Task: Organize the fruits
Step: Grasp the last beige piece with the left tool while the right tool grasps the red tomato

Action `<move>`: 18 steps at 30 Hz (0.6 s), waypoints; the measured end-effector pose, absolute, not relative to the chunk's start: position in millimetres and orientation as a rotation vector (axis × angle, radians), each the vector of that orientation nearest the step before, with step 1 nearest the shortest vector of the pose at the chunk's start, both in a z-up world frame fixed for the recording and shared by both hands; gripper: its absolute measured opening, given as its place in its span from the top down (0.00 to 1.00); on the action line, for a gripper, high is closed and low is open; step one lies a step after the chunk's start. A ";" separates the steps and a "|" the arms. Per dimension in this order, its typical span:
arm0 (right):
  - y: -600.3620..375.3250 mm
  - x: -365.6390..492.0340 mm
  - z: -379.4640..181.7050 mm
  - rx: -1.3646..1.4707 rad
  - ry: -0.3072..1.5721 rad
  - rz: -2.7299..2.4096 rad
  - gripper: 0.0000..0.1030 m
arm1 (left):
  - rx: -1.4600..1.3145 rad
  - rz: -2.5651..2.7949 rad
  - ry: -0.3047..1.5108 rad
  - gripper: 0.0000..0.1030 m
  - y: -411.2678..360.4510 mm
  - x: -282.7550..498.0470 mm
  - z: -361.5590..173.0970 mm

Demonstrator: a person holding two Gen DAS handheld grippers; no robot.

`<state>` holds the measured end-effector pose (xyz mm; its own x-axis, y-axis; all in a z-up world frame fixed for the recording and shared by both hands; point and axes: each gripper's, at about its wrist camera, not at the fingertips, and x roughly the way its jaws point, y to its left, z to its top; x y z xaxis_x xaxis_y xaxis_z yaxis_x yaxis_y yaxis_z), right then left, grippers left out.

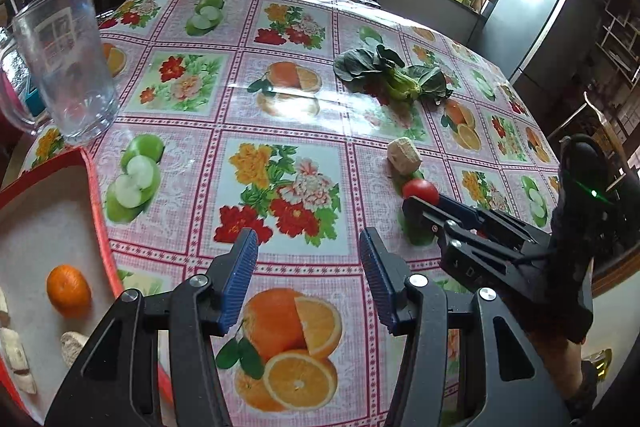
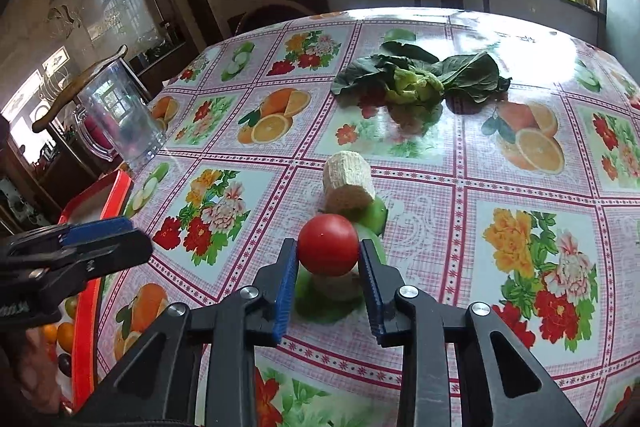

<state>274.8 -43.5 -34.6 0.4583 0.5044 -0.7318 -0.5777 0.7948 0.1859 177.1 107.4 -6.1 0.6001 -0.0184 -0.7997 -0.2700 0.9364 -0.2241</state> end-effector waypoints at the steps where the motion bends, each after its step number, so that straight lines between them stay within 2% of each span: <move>1: -52.3 272.5 -32.9 -0.073 0.869 0.674 0.70 | -0.337 0.144 0.923 0.50 103.9 185.0 -6.7; 13: -143.2 242.8 -22.8 0.090 0.855 0.615 0.70 | -0.305 0.087 0.985 0.48 45.6 283.5 -39.7; 14: -145.2 241.7 -23.5 0.093 0.856 0.614 0.70 | -0.293 0.099 0.964 0.44 43.8 287.1 -39.4; 17: -147.6 240.1 -28.0 0.107 0.870 0.621 0.70 | -0.291 0.125 0.943 0.44 41.8 297.5 -40.8; 18: -148.9 238.9 -29.0 0.111 0.874 0.622 0.70 | -0.286 0.127 0.936 0.49 40.7 298.7 -40.9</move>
<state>238.9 -148.9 -29.0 0.4785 0.5522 -0.6827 -0.4646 0.8190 0.3368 298.7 40.7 -40.9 0.5893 -0.0160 -0.8078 -0.2303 0.9550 -0.1869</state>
